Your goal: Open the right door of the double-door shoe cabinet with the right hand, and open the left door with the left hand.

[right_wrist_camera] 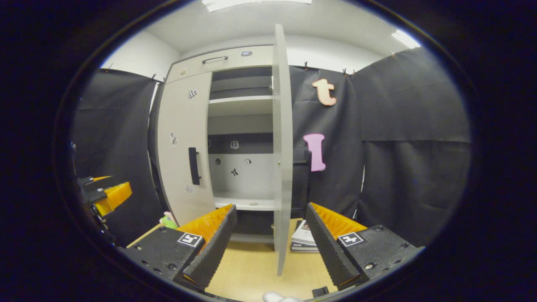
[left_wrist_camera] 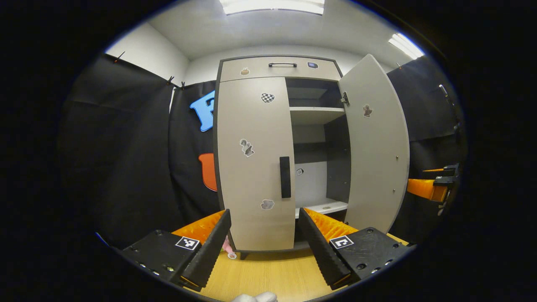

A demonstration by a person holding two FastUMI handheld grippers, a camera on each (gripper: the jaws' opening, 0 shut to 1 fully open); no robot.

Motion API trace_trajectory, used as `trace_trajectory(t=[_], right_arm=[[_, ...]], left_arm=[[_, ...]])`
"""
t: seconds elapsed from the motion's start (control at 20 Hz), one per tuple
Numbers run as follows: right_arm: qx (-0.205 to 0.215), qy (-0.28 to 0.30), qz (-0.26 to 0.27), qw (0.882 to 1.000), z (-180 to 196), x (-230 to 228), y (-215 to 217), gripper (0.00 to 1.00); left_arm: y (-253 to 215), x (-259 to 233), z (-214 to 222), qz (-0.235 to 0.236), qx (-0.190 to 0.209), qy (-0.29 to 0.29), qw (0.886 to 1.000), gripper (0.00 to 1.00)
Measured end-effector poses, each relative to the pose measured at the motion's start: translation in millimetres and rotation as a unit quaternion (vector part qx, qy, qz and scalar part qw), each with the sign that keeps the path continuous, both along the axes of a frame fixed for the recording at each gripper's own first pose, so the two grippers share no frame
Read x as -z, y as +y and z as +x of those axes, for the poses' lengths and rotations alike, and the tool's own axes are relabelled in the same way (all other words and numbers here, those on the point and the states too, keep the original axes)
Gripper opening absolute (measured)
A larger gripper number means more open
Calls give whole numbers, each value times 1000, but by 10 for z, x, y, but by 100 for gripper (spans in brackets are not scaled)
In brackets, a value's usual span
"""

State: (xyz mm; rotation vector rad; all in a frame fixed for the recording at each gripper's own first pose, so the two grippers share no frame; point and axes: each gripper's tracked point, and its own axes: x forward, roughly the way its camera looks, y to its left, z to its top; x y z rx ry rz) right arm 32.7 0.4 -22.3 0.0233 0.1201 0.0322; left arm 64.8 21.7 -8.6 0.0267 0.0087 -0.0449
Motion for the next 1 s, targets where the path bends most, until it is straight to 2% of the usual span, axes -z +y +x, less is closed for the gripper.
trace_trajectory(t=[0.3, 0.55, 0.75, 1.0], right_arm=[[-5, 4, -3, 1000, 63, -35, 107, 100], [17, 0, -14, 1000, 72, -150, 17, 100], [36, 6, -20, 999, 81, -168, -75, 100], [49, 15, -24, 998, 124, -137, -132, 100]], left_arm=[[-242, 61, 769, -4, 22, -5, 1000, 97], [-457, 44, 1553, -12, 34, -9, 999, 97], [-532, 52, 2114, -3, 29, -12, 1000, 96], [-579, 163, 2495, -14, 25, 5, 1000, 97]])
